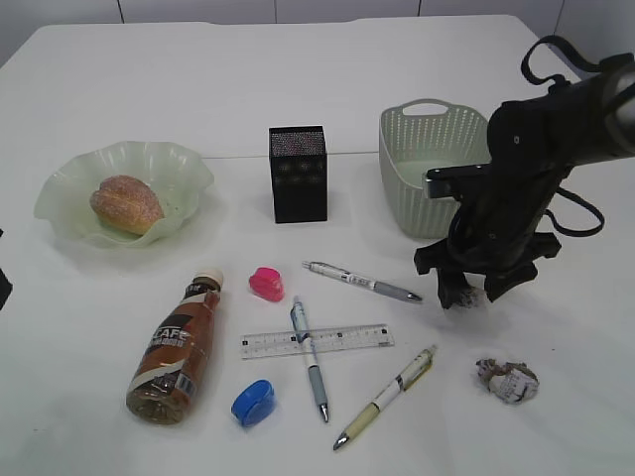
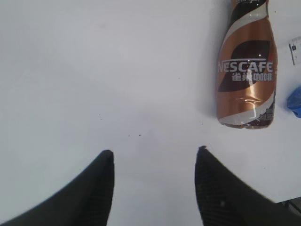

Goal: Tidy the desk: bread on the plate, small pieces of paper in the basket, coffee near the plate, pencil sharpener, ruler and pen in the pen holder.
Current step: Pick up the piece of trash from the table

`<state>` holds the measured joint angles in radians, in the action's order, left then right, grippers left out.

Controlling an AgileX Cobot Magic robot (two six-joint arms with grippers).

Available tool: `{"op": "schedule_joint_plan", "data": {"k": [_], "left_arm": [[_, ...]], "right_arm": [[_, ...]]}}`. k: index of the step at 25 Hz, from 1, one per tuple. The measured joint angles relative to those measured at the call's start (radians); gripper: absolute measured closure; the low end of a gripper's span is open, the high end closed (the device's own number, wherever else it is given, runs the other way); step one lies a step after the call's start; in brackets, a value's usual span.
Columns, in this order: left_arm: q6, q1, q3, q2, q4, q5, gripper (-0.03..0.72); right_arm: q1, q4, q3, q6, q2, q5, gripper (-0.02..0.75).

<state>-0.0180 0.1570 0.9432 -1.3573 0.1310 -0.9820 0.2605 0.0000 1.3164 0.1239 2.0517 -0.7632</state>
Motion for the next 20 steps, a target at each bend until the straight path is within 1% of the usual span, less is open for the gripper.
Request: {"op": "schedule_joint_plan", "data": {"k": [5,10,18,20], "left_arm": [[0.000,0.000,0.000,0.000,-0.002,0.004,0.286],[0.000,0.000,0.000,0.000,-0.017,0.005,0.286],[0.000,0.000,0.000,0.000,-0.023,0.005,0.286],[0.000,0.000,0.000,0.000,-0.023,0.005,0.286]], "right_arm": [[0.000,-0.005,0.000,0.001,0.011,0.000,0.327],[0.000,-0.005,0.000,0.002,0.021,0.006,0.433],[0.000,-0.007,0.000,0.002,0.021,0.008,0.572],[0.000,-0.007,0.000,0.002,0.021,0.008,0.591]]}}
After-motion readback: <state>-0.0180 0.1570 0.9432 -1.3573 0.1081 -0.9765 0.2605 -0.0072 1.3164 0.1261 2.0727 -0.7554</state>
